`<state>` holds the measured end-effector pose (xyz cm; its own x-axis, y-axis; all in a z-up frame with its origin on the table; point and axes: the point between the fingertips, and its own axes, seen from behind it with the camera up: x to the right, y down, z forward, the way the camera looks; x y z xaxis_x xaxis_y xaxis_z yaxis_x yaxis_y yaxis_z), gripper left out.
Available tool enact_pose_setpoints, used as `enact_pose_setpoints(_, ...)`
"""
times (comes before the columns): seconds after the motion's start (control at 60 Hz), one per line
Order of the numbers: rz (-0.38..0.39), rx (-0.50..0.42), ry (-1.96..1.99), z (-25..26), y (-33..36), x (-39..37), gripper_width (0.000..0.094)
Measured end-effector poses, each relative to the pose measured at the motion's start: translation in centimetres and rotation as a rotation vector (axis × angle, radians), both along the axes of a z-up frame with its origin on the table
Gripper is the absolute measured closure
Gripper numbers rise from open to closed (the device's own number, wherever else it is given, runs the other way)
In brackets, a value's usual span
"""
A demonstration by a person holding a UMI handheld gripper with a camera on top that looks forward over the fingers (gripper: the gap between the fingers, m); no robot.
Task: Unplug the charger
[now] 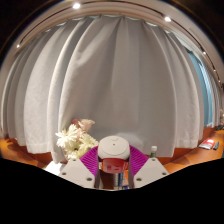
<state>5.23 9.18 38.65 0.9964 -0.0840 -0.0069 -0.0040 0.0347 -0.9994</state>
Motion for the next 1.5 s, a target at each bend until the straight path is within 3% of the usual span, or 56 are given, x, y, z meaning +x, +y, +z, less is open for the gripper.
enact_pose_setpoints(0.117,-0.102,0.049,0.020,6.8,-1.4,7.6,0.0549)
enact_pose_setpoints(0.167,-0.122,0.014,-0.002,5.3,-1.0,10.2,0.0549)
enact_pose_setpoints(0.283,-0.170,-0.177,-0.081,-2.5,0.1,16.6,0.0544)
enact_pose_setpoints(0.367,-0.194,-0.349,-0.102,-12.4,0.7,19.5,0.0542)
enact_pose_setpoints(0.467,-0.232,-0.494,-0.195,-20.6,0.2,23.2,0.0542)
enact_pose_setpoints(0.7,-0.182,-0.684,-0.193,-31.3,-1.4,24.7,0.0473)
enact_pose_setpoints(0.833,-0.158,-0.667,-0.253,-31.0,-1.2,24.4,0.0432)
enact_pose_setpoints(0.917,-0.159,-0.708,-0.224,-31.9,-1.5,24.0,0.0275)
enact_pose_setpoints(1.0,-0.144,-0.728,-0.185,-31.8,-2.1,22.9,0.0169)
enact_pose_setpoints(1.167,-0.129,-0.662,-0.032,-26.1,-3.6,20.2,0.0158)
enact_pose_setpoints(1.367,-0.121,-0.462,0.150,-11.1,-6.0,16.4,0.0109)
enact_pose_setpoints(1.5,-0.068,-0.353,0.128,-3.7,-8.6,11.6,0.0081)
